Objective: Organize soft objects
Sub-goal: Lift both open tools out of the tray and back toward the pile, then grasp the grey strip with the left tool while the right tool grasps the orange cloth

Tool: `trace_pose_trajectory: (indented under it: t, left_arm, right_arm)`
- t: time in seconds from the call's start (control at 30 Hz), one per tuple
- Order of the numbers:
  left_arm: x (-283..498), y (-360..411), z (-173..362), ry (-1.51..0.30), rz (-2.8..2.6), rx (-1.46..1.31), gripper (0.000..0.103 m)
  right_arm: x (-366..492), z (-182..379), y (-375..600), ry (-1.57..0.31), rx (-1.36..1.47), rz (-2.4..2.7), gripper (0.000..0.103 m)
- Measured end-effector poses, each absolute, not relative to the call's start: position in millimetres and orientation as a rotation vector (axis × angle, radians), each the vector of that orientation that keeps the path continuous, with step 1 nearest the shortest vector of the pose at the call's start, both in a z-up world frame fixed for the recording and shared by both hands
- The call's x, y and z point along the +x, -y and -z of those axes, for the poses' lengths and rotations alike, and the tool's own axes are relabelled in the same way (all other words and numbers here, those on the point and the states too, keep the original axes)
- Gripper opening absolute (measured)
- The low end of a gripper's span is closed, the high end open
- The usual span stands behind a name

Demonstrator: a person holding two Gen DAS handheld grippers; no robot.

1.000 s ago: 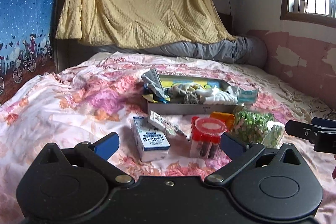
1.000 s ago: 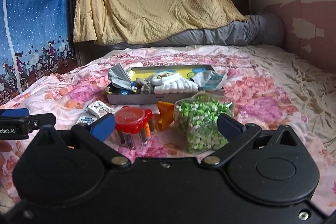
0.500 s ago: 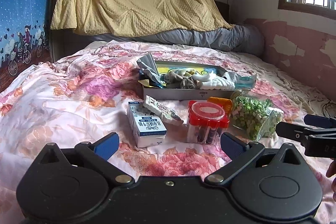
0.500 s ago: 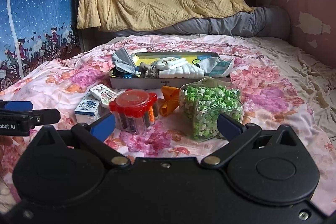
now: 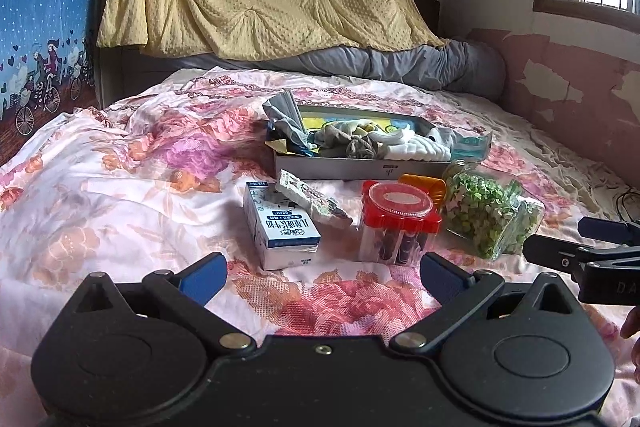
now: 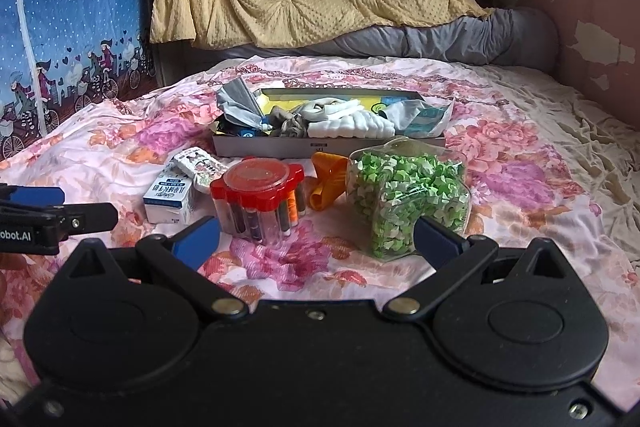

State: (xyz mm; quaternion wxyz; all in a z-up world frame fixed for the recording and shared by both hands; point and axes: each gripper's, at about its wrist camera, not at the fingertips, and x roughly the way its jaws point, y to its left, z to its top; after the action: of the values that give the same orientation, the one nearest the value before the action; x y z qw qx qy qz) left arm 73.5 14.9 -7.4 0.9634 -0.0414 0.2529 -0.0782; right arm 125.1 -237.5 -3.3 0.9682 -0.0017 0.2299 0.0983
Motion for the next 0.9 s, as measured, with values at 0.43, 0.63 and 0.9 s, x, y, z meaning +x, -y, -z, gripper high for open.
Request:
trace_pose_trajectory:
  t: [0.43,0.63,0.9]
  left_arm:
    - [97,-22,9,-0.52,0.215,-0.107,0.102]
    - [128,-24,7,-0.519,0.263,-0.129,0.102]
    - [182,-32,12,-0.565,0.304,-0.164,0.102]
  right_arm:
    - [136,10,233,-0.499,-0.061,-0.209,0.103]
    - [152,5,229,-0.505,-0.179,-0.237,0.103]
    - [197,-13,228,-0.535,-0.348,-0.313,0.103]
